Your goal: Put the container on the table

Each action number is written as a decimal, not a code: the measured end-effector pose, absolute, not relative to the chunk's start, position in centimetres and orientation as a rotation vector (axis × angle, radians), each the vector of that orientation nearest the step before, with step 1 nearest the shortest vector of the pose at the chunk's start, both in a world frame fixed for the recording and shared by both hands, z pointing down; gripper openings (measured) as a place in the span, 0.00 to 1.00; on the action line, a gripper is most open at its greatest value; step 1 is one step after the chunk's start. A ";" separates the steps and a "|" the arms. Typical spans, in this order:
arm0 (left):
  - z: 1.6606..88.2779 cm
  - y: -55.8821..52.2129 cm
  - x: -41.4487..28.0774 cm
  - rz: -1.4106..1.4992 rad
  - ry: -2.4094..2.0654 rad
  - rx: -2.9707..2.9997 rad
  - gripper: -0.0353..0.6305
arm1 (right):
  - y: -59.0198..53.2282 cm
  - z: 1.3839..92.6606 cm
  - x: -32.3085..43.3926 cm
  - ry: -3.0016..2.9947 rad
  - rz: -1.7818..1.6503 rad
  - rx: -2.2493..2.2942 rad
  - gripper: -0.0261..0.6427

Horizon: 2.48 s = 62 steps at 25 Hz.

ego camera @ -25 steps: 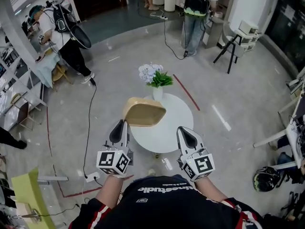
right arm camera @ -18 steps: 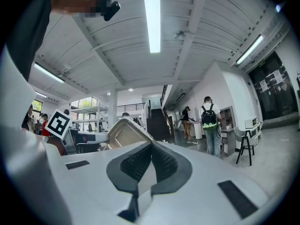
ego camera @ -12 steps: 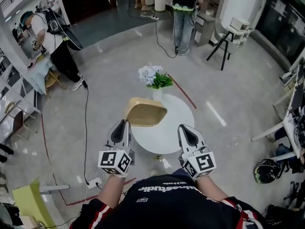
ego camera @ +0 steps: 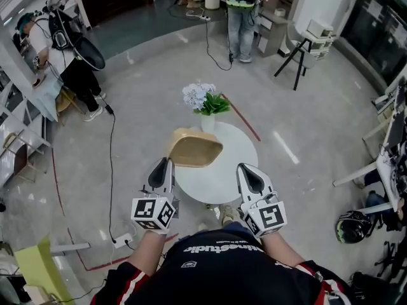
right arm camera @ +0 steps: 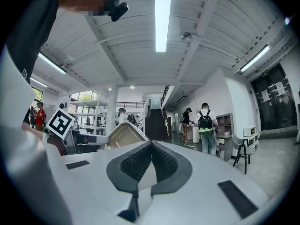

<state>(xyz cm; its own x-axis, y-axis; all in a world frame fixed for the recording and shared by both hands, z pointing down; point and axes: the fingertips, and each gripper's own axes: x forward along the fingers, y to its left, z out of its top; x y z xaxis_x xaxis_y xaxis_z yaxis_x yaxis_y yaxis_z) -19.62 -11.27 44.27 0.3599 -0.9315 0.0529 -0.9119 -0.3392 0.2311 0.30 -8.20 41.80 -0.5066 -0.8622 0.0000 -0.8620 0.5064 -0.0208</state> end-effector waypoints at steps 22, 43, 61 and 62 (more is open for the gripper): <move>51.2 -19.3 -18.0 -0.025 -1.683 2.152 0.14 | -18.3 42.6 3.4 2.770 -0.077 -1.418 0.06; 62.6 -25.4 -19.0 -0.052 -1.546 1.800 0.14 | -25.4 48.7 3.8 2.822 -0.223 -1.441 0.06; 72.8 -28.9 -20.5 -0.093 -1.483 1.549 0.14 | -28.9 50.5 3.0 2.818 -0.308 -1.460 0.06; 73.4 -29.0 -20.4 -0.094 -1.478 1.538 0.14 | -29.1 50.6 3.0 2.820 -0.311 -1.457 0.06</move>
<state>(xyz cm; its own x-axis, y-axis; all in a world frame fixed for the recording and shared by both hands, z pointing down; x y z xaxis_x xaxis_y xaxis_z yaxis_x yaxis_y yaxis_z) -20.42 -29.02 73.43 0.2618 -0.8024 0.5364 -0.7280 0.2007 0.6556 3.02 -29.06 50.60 -0.5819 -0.8027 0.1308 -0.8119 0.5640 -0.1507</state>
